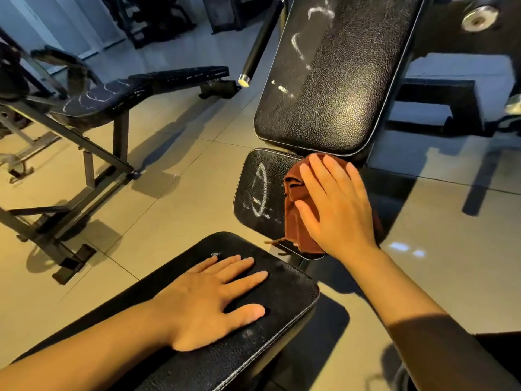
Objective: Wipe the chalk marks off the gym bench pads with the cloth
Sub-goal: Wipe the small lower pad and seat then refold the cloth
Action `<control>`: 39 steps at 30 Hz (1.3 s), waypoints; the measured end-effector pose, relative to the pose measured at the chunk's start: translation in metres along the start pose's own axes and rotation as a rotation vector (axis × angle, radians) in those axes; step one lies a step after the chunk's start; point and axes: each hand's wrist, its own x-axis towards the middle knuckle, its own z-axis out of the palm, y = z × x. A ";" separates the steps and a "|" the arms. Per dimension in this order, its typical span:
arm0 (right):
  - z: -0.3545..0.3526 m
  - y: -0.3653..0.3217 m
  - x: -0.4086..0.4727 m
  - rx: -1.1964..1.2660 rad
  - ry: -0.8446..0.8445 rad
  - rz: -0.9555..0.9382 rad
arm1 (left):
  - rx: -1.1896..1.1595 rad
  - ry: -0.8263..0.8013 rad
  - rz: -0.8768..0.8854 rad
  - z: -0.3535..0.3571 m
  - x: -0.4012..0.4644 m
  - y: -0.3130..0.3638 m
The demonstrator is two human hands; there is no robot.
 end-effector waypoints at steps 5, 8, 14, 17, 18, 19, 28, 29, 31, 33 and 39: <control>0.020 -0.033 -0.051 0.490 0.103 0.430 | 0.000 0.013 -0.001 0.002 0.001 0.000; 0.011 -0.050 -0.064 0.798 0.037 0.598 | 0.021 0.013 0.007 0.004 0.002 -0.003; -0.011 -0.081 -0.099 1.055 -0.287 0.905 | 0.021 0.000 0.011 0.004 0.002 -0.002; -0.008 -0.081 -0.092 1.000 -0.122 0.799 | 0.018 -0.015 0.005 0.001 0.001 0.002; -0.006 -0.079 -0.086 0.997 -0.056 0.783 | 0.011 -0.015 0.004 -0.001 0.001 0.003; -0.003 -0.074 -0.080 1.008 -0.002 0.780 | 0.002 -0.012 0.003 -0.002 0.001 0.004; 0.014 -0.045 -0.045 0.956 0.260 0.718 | 0.020 -0.042 -0.016 -0.001 0.001 0.003; 0.017 -0.052 -0.054 0.899 0.254 0.673 | 0.026 -0.042 -0.018 -0.002 0.002 0.003; 0.024 -0.055 -0.067 0.730 0.219 0.563 | 0.016 -0.039 -0.021 -0.002 0.001 0.004; 0.027 -0.045 -0.071 0.562 0.187 0.475 | -0.002 -0.033 -0.014 -0.002 0.001 0.004; 0.012 -0.006 -0.010 0.134 0.103 0.198 | -0.002 -0.011 -0.003 -0.001 0.002 0.000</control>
